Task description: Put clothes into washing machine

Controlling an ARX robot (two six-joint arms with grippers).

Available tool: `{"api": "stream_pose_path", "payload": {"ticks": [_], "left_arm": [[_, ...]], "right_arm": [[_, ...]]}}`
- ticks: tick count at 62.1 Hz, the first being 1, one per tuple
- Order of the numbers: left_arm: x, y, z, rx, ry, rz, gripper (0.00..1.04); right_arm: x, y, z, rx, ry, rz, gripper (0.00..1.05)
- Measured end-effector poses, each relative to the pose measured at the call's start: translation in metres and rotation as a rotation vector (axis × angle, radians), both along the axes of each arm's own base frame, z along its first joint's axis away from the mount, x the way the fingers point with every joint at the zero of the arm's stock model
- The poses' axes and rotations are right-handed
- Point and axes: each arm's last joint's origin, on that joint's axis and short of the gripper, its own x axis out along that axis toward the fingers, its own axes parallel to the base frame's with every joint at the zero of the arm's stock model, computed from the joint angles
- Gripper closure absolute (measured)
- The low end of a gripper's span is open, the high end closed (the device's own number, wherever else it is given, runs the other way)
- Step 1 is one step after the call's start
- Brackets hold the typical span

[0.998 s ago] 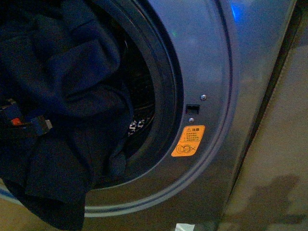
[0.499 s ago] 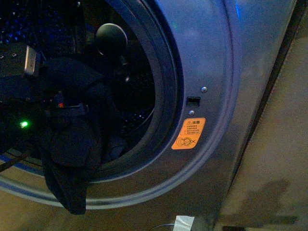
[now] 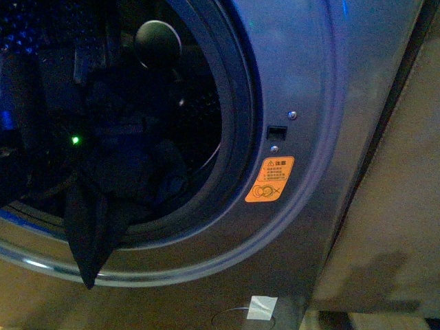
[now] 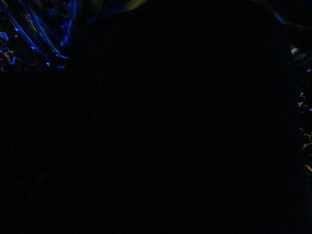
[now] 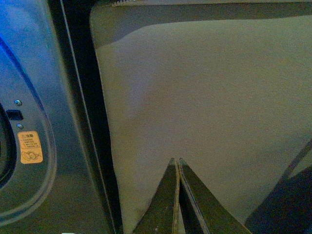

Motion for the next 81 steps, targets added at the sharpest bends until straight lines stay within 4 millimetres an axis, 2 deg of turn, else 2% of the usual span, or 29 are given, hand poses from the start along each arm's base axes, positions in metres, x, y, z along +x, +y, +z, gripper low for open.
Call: {"api": "stream_pose_path", "payload": {"ticks": [10, 18, 25, 42, 50, 56, 60, 72, 81], "left_arm": [[0.025, 0.001, -0.003, 0.005, 0.016, 0.025, 0.92], [0.036, 0.001, -0.006, 0.011, 0.023, 0.041, 0.92], [0.042, 0.001, -0.006, 0.013, 0.025, 0.043, 0.66], [0.034, 0.002, -0.002, 0.025, 0.007, 0.032, 0.23], [0.022, 0.007, 0.008, 0.024, -0.028, 0.027, 0.05], [0.003, 0.010, 0.011, 0.020, -0.070, 0.004, 0.06], [-0.017, 0.012, 0.007, 0.017, -0.073, -0.015, 0.07], [-0.056, 0.014, 0.003, 0.006, -0.056, -0.061, 0.07], [-0.100, 0.014, 0.018, -0.021, -0.053, -0.107, 0.07]], "right_arm": [[0.000, 0.000, 0.000, 0.000, 0.000, 0.000, 1.02], [0.000, 0.000, 0.000, 0.000, 0.000, 0.000, 1.02], [0.000, 0.000, 0.000, 0.000, 0.000, 0.000, 1.02], [0.000, 0.000, 0.000, 0.000, 0.000, 0.000, 1.02], [0.000, 0.000, 0.000, 0.000, 0.000, 0.000, 1.02], [0.000, 0.000, 0.000, 0.000, 0.000, 0.000, 1.02], [0.000, 0.000, 0.000, 0.000, 0.000, 0.000, 1.02], [0.000, 0.000, 0.000, 0.000, 0.000, 0.000, 1.02], [0.000, 0.000, 0.000, 0.000, 0.000, 0.000, 1.02]]}}
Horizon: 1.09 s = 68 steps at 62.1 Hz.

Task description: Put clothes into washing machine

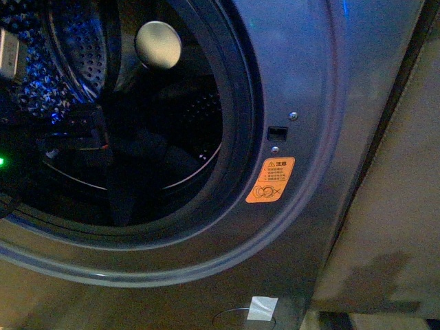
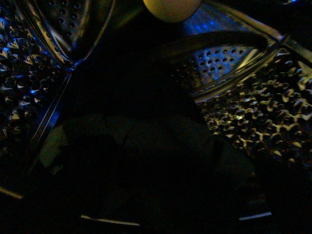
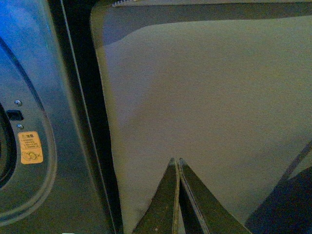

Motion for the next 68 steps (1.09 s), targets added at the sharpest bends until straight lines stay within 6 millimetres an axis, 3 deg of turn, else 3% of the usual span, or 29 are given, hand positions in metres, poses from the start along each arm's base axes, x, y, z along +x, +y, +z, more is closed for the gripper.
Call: {"api": "stream_pose_path", "payload": {"ticks": [20, 31, 40, 44, 51, 68], "left_arm": [[-0.089, -0.001, 0.013, -0.017, 0.022, -0.060, 0.07], [-0.135, 0.011, 0.018, 0.046, -0.090, 0.100, 0.37], [-0.149, 0.017, 0.022, 0.055, -0.096, 0.104, 0.62], [-0.158, 0.020, 0.025, 0.058, -0.096, 0.104, 0.80], [-0.169, 0.029, 0.032, 0.060, -0.084, 0.085, 1.02], [-0.186, 0.034, 0.041, 0.064, -0.114, 0.107, 1.01]], "right_arm": [[0.000, 0.000, 0.000, 0.000, 0.000, 0.000, 1.02], [0.000, 0.000, 0.000, 0.000, 0.000, -0.001, 1.02], [0.000, 0.000, 0.000, 0.000, 0.000, 0.000, 1.02], [0.000, 0.000, 0.000, 0.000, 0.000, 0.000, 1.02], [0.000, 0.000, 0.000, 0.000, 0.000, 0.000, 1.02], [0.000, 0.000, 0.000, 0.000, 0.000, 0.000, 0.51]]}}
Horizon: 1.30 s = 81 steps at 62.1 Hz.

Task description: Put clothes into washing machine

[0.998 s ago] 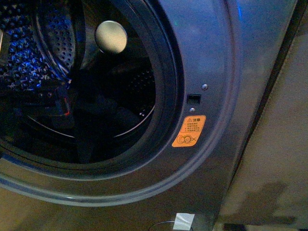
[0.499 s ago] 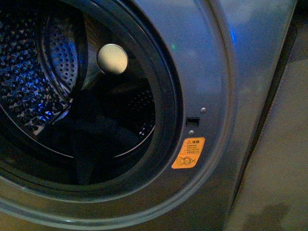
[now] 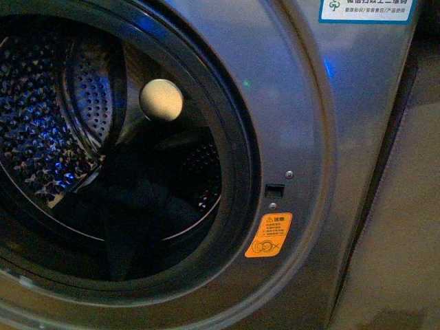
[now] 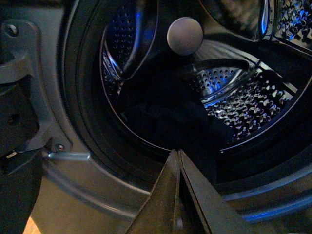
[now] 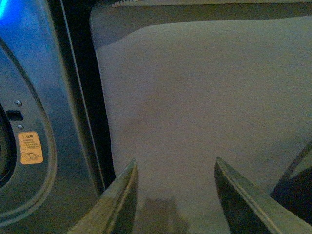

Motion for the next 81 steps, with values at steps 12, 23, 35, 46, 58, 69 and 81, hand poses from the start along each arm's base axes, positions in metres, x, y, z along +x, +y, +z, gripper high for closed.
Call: {"api": "stream_pose_path", "payload": {"ticks": [12, 23, 35, 46, 58, 69, 81], "left_arm": [[-0.010, 0.000, 0.004, 0.000, -0.012, 0.000, 1.01], [-0.017, 0.000, 0.006, 0.000, -0.019, 0.000, 1.01], [-0.023, 0.000, 0.007, 0.000, -0.022, 0.000, 1.01], [-0.028, 0.000, 0.006, 0.000, -0.022, 0.000, 1.01], [-0.032, 0.000, 0.006, 0.000, -0.022, 0.000, 1.01], [-0.040, 0.000, 0.001, 0.000, 0.011, 0.000, 1.01], [-0.044, 0.000, 0.003, 0.000, -0.014, 0.000, 1.01]], "right_arm": [[0.000, 0.000, 0.000, 0.000, 0.000, 0.000, 0.12], [0.000, 0.000, 0.000, 0.001, 0.000, 0.000, 0.07], [0.000, 0.000, 0.000, 0.001, 0.000, 0.000, 0.07], [0.000, 0.000, 0.000, 0.001, 0.000, 0.000, 0.07], [0.000, 0.000, 0.000, 0.001, 0.000, 0.000, 0.07], [0.000, 0.000, 0.000, 0.001, 0.000, 0.000, 0.07], [0.000, 0.000, 0.000, 0.001, 0.000, -0.001, 0.07]]}}
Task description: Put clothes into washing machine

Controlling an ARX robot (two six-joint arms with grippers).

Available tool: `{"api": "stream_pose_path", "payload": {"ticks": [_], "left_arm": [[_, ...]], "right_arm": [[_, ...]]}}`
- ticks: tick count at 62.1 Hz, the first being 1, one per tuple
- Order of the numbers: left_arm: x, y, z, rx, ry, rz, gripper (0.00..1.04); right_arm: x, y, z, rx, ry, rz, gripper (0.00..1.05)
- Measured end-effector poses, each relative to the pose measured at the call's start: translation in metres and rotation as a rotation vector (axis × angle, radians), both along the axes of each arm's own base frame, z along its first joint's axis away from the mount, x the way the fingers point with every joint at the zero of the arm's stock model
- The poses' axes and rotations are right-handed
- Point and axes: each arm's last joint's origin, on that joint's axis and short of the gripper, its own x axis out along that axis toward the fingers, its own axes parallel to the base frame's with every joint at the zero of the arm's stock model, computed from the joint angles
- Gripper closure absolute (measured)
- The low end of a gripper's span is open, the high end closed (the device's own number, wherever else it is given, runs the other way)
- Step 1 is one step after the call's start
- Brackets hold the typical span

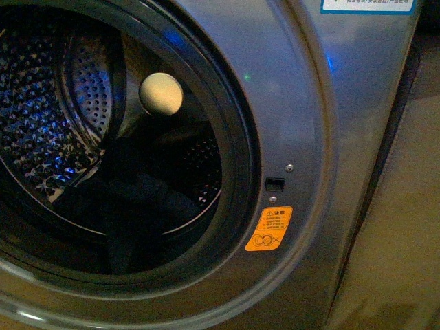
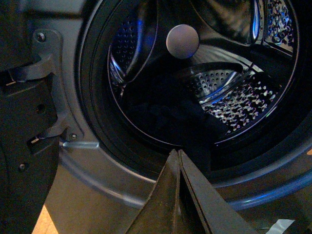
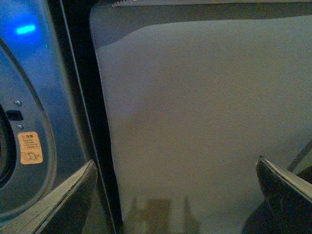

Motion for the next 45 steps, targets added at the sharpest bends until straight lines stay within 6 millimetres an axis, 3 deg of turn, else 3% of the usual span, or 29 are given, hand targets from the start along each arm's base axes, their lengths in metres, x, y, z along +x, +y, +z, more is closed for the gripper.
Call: {"api": "stream_pose_path", "payload": {"ticks": [23, 45], "left_arm": [[-0.0001, 0.0000, 0.0001, -0.001, -0.001, 0.000, 1.00], [-0.0001, 0.0000, 0.0001, 0.000, -0.001, 0.000, 0.33]], "right_arm": [[0.0000, 0.0000, 0.0000, 0.000, 0.000, 0.001, 0.07], [0.0000, 0.0000, 0.0000, 0.000, 0.000, 0.001, 0.07]]}}
